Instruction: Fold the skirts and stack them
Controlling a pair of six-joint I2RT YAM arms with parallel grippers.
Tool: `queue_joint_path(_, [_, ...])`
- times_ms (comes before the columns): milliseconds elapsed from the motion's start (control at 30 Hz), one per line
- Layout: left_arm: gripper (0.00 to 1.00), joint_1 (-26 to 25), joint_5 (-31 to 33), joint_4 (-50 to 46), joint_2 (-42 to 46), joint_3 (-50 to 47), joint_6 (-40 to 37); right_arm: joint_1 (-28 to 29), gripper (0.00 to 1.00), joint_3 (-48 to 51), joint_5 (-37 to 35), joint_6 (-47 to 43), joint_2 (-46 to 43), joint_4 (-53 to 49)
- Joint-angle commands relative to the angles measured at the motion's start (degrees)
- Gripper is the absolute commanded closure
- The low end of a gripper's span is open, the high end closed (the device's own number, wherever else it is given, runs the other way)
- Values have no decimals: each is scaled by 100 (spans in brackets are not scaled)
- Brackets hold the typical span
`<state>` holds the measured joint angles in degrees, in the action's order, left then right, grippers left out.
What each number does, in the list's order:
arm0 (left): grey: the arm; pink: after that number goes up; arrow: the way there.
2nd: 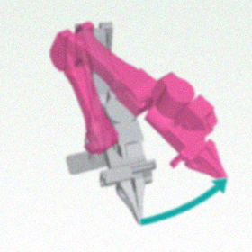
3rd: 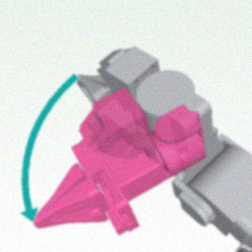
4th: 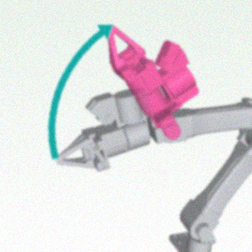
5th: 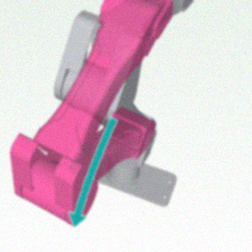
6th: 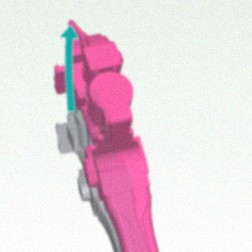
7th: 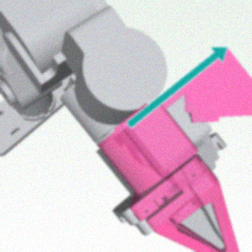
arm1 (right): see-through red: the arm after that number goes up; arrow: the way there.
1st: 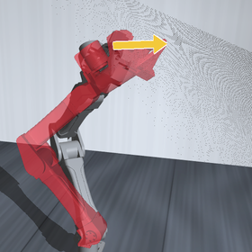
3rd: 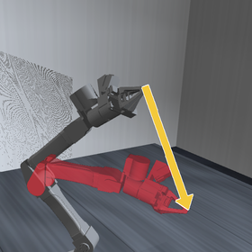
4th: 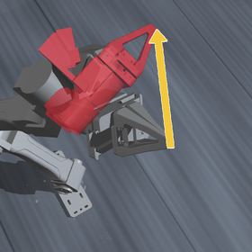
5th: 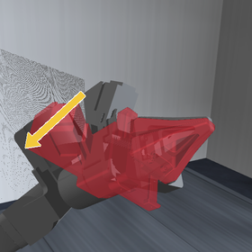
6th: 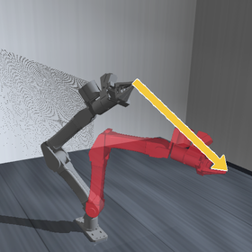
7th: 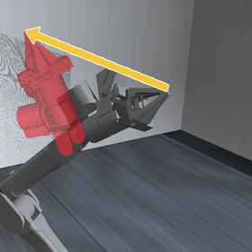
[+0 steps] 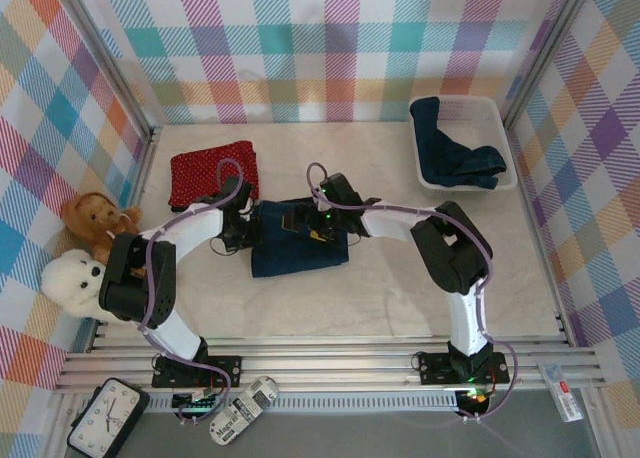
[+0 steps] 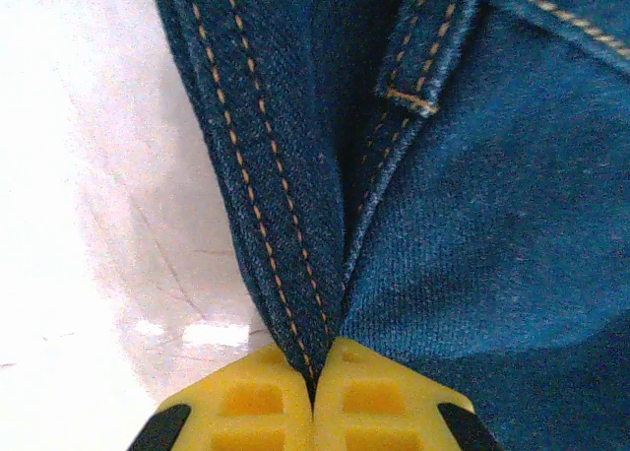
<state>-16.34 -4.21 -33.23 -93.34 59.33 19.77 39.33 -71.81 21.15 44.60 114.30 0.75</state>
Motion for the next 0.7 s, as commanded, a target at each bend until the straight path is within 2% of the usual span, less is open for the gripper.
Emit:
queue_joint_path(0, [100,-371,1190,-737,290,755,-218,-209,1,290,-616,137,-408,-215])
queue_joint_path(233, [100,-899,2676,-2016,-828,2828,-408,-554,1,492,-1297,119,-1142,-653])
queue_joint_path(400, [100,-895,3495,-2484,-1752,4068,-885,-709,1,775,-1547,71,-1563,-720])
queue_joint_path(467, [100,-858,3734,-2578,-2026,4526,-1107,-734,1,859,-1603,51,-1666,-744])
queue_joint_path(667, [100,-542,3861,-2782,-2379,5565,-1540,-751,1,907,-1563,66,-1638,-735])
